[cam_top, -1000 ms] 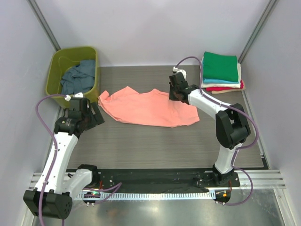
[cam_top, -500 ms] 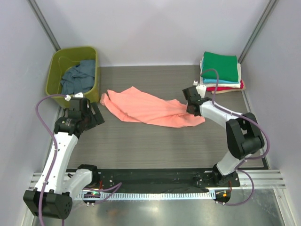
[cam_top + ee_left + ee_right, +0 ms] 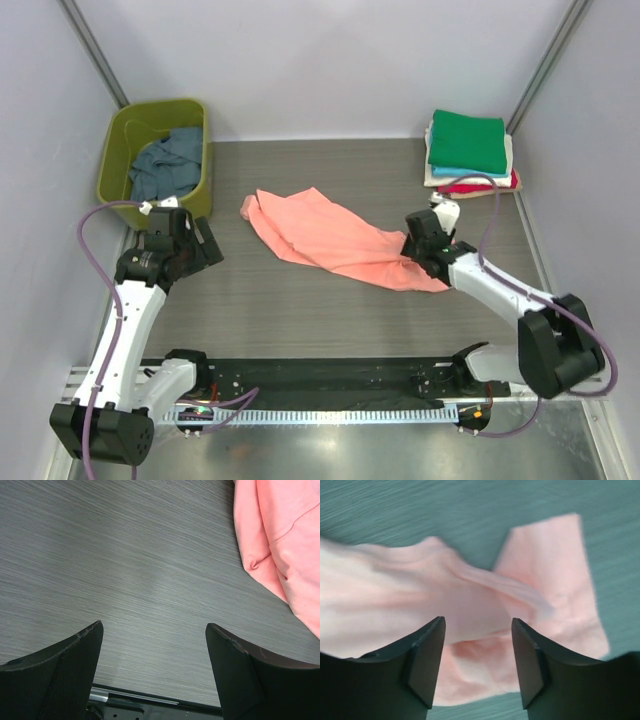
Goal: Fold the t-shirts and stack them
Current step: Flatten the tshirt out
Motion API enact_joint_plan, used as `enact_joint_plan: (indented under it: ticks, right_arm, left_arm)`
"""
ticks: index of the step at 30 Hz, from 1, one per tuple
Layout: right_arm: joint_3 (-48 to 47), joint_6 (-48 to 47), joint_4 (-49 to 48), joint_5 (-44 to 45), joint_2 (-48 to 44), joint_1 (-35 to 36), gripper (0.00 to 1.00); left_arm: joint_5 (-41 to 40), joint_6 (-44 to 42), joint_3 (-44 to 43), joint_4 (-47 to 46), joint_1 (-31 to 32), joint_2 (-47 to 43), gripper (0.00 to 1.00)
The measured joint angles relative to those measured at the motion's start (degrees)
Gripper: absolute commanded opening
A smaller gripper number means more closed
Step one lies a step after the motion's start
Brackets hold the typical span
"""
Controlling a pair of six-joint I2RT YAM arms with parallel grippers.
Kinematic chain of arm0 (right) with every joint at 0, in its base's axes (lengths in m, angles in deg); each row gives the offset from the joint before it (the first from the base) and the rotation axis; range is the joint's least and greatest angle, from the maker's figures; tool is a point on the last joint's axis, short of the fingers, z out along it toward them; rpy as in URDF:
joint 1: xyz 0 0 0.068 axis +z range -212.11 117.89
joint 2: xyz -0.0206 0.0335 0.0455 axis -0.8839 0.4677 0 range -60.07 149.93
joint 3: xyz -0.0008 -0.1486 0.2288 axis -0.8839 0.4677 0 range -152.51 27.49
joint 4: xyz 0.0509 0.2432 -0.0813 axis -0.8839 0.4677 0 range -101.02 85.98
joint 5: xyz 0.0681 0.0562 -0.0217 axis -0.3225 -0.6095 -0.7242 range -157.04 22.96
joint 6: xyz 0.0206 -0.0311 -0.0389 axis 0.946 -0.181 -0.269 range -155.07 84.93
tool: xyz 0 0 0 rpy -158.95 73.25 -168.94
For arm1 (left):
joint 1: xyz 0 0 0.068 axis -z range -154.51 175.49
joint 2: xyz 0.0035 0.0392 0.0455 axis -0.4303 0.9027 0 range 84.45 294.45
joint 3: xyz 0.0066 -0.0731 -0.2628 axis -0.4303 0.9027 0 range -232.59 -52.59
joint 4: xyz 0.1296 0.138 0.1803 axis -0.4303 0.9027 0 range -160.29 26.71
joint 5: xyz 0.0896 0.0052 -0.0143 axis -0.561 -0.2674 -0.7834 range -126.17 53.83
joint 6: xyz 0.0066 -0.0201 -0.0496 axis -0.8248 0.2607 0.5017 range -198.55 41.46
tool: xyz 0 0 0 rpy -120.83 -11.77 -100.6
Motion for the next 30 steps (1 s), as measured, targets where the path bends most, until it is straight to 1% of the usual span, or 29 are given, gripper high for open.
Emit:
enact_joint_plan:
  ticks: [2, 3, 5, 6, 9, 13, 16, 18, 22, 26, 30]
  right_arm:
    - [-4.2, -1.9, 0.1, -0.5, 4.5, 3.9, 0.66]
    - [-7.3, -2.9, -0.1, -0.7, 7.4, 6.4, 0.70]
    - [-15.6, -5.4, -0.3, -2.0, 13.8, 11.2, 0.72]
    - [-20.5, -6.4, -1.2, -3.7, 17.3, 13.1, 0.75]
    - [-32.9, -9.7, -3.7, -9.0, 26.4, 15.9, 0.79]
    - [-49.8, -14.6, -5.1, -17.9, 39.4, 16.1, 0.82]
    - [-63.2, -17.7, -4.9, -25.1, 50.4, 16.0, 0.83]
    - [-70.4, -19.3, -3.8, -28.9, 56.7, 15.8, 0.85]
    - [-80.5, -21.8, -2.1, -34.6, 65.5, 15.8, 0.88]
    - [-89.2, -23.6, -0.9, -39.2, 71.9, 15.9, 0.92]
    - [-94.3, -24.7, -1.9, -41.4, 75.7, 16.2, 0.96]
  left_arm:
    - [0.1, 0.0, 0.0, 0.0, 0.0, 0.0, 0.84]
    - [0.2, 0.0, 0.0, 0.0, 0.0, 0.0, 0.84]
    - [0.2, 0.0, 0.0, 0.0, 0.0, 0.0, 0.84]
    - [0.2, 0.0, 0.1, 0.0, 0.0, -0.1, 0.84]
    - [0.2, 0.0, 0.2, -0.1, 0.0, -0.1, 0.84]
    - [0.3, 0.0, 0.2, -0.1, -0.1, -0.3, 0.84]
    - [0.4, 0.0, 0.2, -0.2, -0.7, -0.5, 0.84]
    - [0.4, 0.0, 0.2, -0.2, -1.0, -0.5, 0.84]
    - [0.5, 0.0, 0.4, -0.3, -1.3, -0.9, 0.84]
    - [0.9, 0.0, 0.5, -0.4, -1.5, -1.0, 0.83]
    - [1.3, 0.0, 0.5, -0.4, -2.0, -1.0, 0.84]
